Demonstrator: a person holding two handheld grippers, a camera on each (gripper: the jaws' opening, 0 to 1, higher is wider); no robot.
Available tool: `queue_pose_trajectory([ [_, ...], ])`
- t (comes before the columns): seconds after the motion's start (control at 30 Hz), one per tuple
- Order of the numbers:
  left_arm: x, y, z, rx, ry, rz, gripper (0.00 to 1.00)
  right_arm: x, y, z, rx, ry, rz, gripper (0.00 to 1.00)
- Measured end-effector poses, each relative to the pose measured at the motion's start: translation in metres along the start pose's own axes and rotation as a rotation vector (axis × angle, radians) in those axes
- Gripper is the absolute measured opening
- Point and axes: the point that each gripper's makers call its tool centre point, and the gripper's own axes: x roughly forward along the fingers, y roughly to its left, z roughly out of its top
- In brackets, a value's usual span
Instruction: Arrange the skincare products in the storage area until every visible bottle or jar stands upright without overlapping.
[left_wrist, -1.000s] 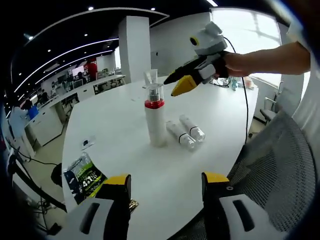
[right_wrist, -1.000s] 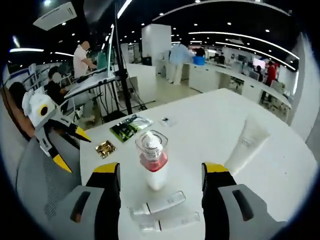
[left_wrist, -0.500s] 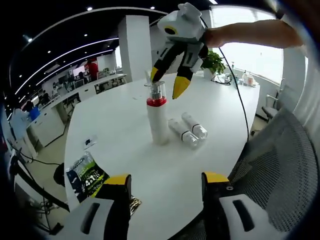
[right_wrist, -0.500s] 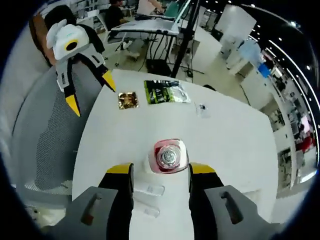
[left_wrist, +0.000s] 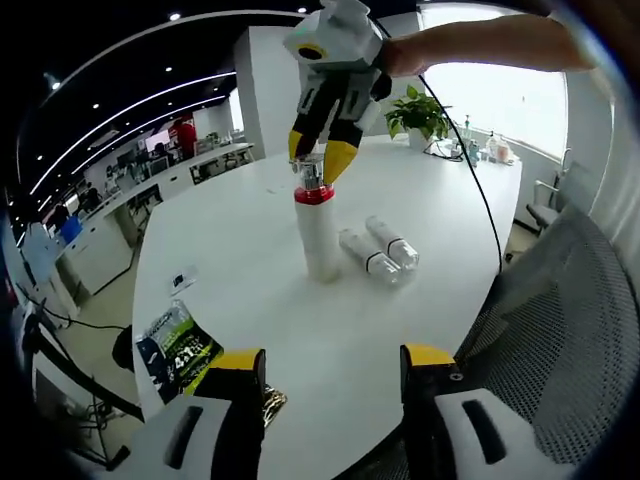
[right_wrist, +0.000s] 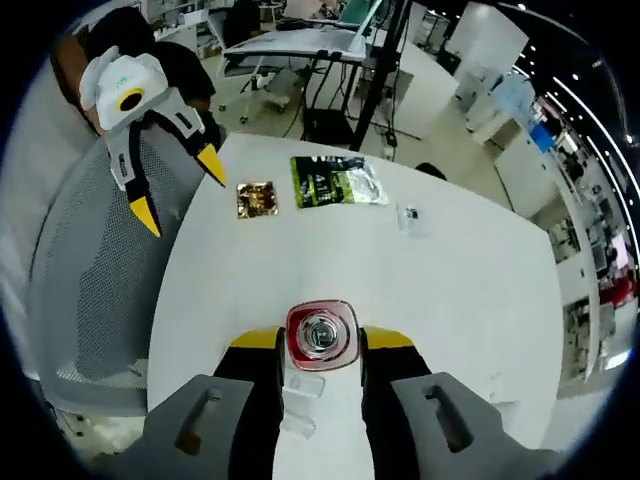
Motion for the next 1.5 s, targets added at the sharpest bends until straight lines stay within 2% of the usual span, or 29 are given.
queue_pose_trajectory([
  [0.1, 0.001, 0.000, -0.001, 0.004, 0.008, -0.002, 0.52, 0.000, 0.001, 0.000, 0.077, -0.021, 0.010, 0.26],
  [0.13, 0.001, -0.001, -0.002, 0.003, 0.008, -0.005, 0.52, -0.001, 0.001, -0.001, 0.062, -0.032, 0.014, 0.26],
  [0.2, 0.001, -0.002, -0.002, 0.005, 0.010, -0.007, 0.52, -0.001, 0.003, -0.001, -0.053, -0.057, 0.030, 0.26],
  [0.37, 0.002, -0.003, -0.003, 0.011, 0.017, -0.011, 0.52, 0.000, 0.006, -0.002, -0.204, -0.052, 0.060, 0.27],
  [0.6, 0.002, 0.003, -0.004, 0.003, 0.020, 0.009, 0.52, 0.001, 0.009, -0.001, -0.327, -0.027, 0.131, 0.26],
  [0.9, -0.001, 0.009, -0.003, 0.013, 0.012, 0.049, 0.52, 0.002, 0.010, -0.001, -0.537, 0.083, 0.256, 0.26],
  [1.0, -0.002, 0.010, -0.003, 0.020, 0.011, 0.057, 0.51, 0.002, 0.009, -0.002, -0.661, 0.135, 0.275, 0.26],
  [1.17, -0.003, 0.015, -0.001, 0.011, 0.000, 0.072, 0.51, 0.005, 0.007, -0.001, -0.800, 0.162, 0.293, 0.26],
  [1.37, -0.002, 0.016, -0.003, 0.031, 0.013, 0.082, 0.51, 0.005, 0.007, -0.001, -0.849, 0.171, 0.279, 0.27],
  [1.4, -0.002, 0.018, -0.005, 0.039, 0.021, 0.089, 0.51, 0.005, 0.006, -0.001, -0.822, 0.169, 0.270, 0.27],
  [1.43, -0.003, 0.019, -0.005, 0.043, 0.024, 0.094, 0.50, 0.007, 0.009, 0.000, -0.749, 0.143, 0.262, 0.28],
  [1.5, -0.004, 0.020, -0.004, 0.041, 0.015, 0.100, 0.49, 0.005, 0.009, -0.001, -0.668, 0.135, 0.251, 0.31],
])
